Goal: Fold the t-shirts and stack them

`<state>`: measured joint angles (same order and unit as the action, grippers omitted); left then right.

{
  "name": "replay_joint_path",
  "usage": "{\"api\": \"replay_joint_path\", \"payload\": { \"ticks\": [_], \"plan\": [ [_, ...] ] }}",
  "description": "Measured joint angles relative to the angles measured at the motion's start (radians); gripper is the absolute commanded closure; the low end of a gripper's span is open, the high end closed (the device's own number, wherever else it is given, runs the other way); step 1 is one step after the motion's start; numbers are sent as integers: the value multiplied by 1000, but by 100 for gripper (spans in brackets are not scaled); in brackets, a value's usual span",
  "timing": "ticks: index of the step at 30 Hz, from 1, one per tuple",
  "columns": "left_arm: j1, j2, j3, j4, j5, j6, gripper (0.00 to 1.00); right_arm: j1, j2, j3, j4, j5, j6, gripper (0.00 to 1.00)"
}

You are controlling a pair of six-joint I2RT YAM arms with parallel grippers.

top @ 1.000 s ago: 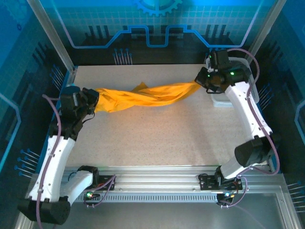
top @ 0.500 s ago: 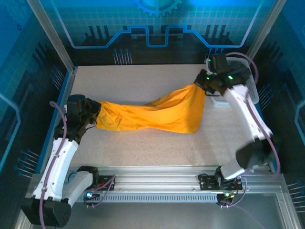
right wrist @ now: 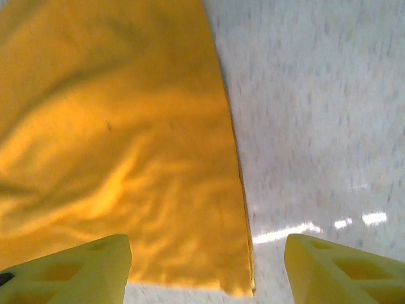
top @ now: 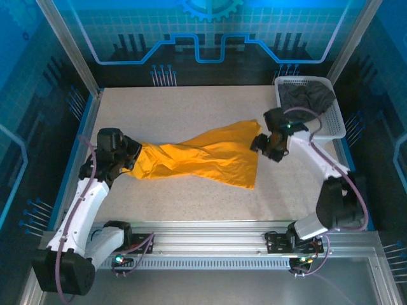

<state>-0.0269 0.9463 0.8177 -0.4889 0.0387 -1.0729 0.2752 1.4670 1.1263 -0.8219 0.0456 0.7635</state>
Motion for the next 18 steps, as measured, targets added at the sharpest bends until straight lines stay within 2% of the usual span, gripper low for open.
{"api": "replay_joint_path", "payload": {
  "ticks": [3,7,14,16,18],
  "plan": [
    [0,1,-1,1,8,0,100,85,-65,-140,-1,-4,28,35],
    [0,8,-1,1,15,0,100,157,-48,-233,3,0,51,36],
    [0,10,-1,1,23,0,100,230,158,-208,82,17,25,47],
    [0,10,-1,0,23,0,100,237,203,-183,70,27,13,59],
    [0,9,-1,0,23,0,100,237,229,-153,79,27,-2,81]
  ]
}}
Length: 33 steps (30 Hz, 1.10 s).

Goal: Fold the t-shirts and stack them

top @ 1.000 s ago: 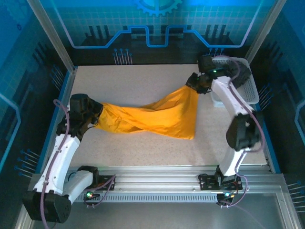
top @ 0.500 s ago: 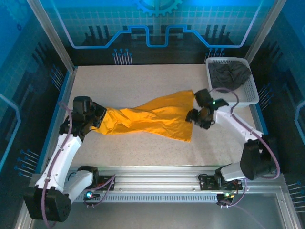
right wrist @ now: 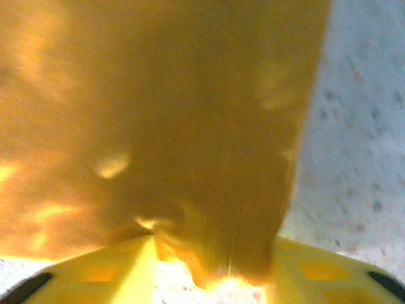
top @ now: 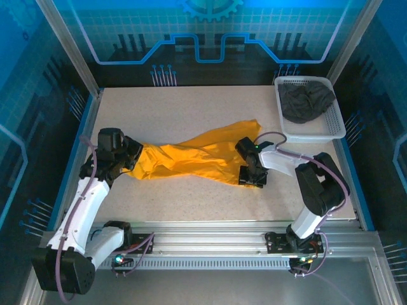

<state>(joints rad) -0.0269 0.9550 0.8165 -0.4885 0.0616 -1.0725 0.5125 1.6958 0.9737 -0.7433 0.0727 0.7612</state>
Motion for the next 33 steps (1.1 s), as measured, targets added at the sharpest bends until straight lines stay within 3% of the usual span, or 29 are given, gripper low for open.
{"api": "replay_joint_path", "payload": {
  "ticks": [2,3,9,13,21,26,33],
  "plan": [
    [0,-3,0,0,0,0,100,0,12,19,2,0,4,99],
    [0,-6,0,0,0,0,100,2,12,23,8,3,5,100],
    [0,-8,29,-8,9,1,100,4,-132,97,-37,70,-19,100],
    [4,31,143,-8,23,1,100,-26,-243,321,-69,97,-64,100],
    [36,120,413,18,35,2,100,-193,-315,689,-71,69,-135,100],
    [39,100,488,24,32,1,100,-234,-381,735,-65,29,-152,100],
    [39,-64,531,24,-55,35,100,-239,-615,700,-42,48,-153,100]
  ]
}}
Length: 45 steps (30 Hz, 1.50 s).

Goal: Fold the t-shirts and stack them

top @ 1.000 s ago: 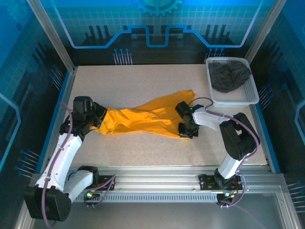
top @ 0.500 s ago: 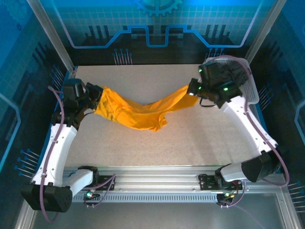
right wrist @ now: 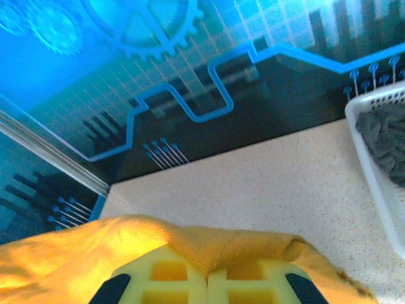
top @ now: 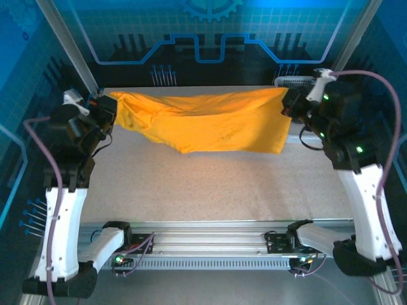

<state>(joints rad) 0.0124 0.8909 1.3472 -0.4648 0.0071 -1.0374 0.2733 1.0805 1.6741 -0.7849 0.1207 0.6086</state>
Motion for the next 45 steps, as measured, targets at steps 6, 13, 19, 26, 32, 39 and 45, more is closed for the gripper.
{"api": "replay_joint_path", "payload": {
  "ticks": [6,13,19,26,32,39,45],
  "plan": [
    [0,-42,153,44,-72,70,100,-15,-71,3,12,37,0,100],
    [0,122,203,97,-100,71,100,-86,217,94,50,16,25,100],
    [5,569,217,159,-88,68,97,-176,715,382,37,-68,56,85],
    [53,1112,409,164,71,66,45,-188,1280,893,-131,-139,12,43],
    [60,1061,384,83,97,129,43,-178,1226,703,-222,-137,-8,42],
    [-16,497,-111,-69,53,133,50,-100,682,-60,-76,-126,79,48],
    [-180,277,-539,-276,56,11,49,-57,394,-454,-9,-154,183,47]
  ]
}}
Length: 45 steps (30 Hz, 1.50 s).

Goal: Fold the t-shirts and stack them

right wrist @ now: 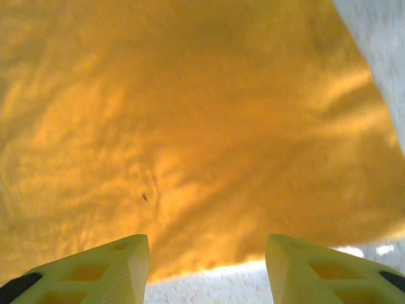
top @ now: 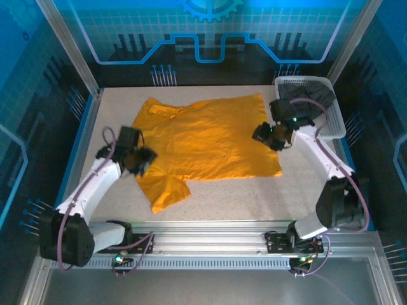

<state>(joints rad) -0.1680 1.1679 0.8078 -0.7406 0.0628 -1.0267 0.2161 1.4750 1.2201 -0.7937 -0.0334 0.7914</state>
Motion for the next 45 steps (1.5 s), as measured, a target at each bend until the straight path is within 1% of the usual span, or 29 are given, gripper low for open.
{"api": "replay_joint_path", "payload": {
  "ticks": [2,3,8,12,19,22,23,26,27,29,31,34,39,42,44,45],
  "plan": [
    [-64,-41,-108,-71,15,-51,48,8,-42,-85,-1,-15,21,47],
    [-82,-55,-138,-94,23,-73,48,9,-54,-117,-1,-26,28,46],
    [-158,-78,-232,-85,54,-178,48,7,-120,-230,3,-45,40,46],
    [-194,-50,-242,-81,58,-226,49,-17,-156,-259,3,-57,39,46],
    [-210,-23,-255,-63,39,-255,51,-97,-167,-275,10,-61,13,46],
    [-210,-6,-287,-13,27,-267,58,-135,-165,-287,23,-64,13,46],
    [-211,1,-296,7,21,-277,63,-150,-159,-294,30,-68,13,46],
    [-211,5,-303,66,18,-300,87,-193,-115,-311,57,-80,14,46],
    [-212,8,-305,98,12,-309,92,-212,-90,-314,68,-80,16,46],
    [-213,11,-307,142,0,-323,99,-238,-52,-319,90,-80,21,46],
    [-212,9,-307,171,-18,-325,100,-262,-12,-319,113,-79,24,46],
    [-207,-2,-307,178,-40,-328,100,-270,41,-319,133,-69,24,47],
    [-178,-93,-321,181,-52,-329,100,-270,130,-315,138,-39,16,48],
    [-165,-146,-332,178,-52,-329,100,-270,163,-312,139,-21,8,54],
    [-158,-165,-333,174,-53,-329,100,-270,177,-296,121,-11,1,68],
    [-155,-172,-333,174,-55,-329,100,-270,186,-290,111,-3,-2,79]
  ]
}}
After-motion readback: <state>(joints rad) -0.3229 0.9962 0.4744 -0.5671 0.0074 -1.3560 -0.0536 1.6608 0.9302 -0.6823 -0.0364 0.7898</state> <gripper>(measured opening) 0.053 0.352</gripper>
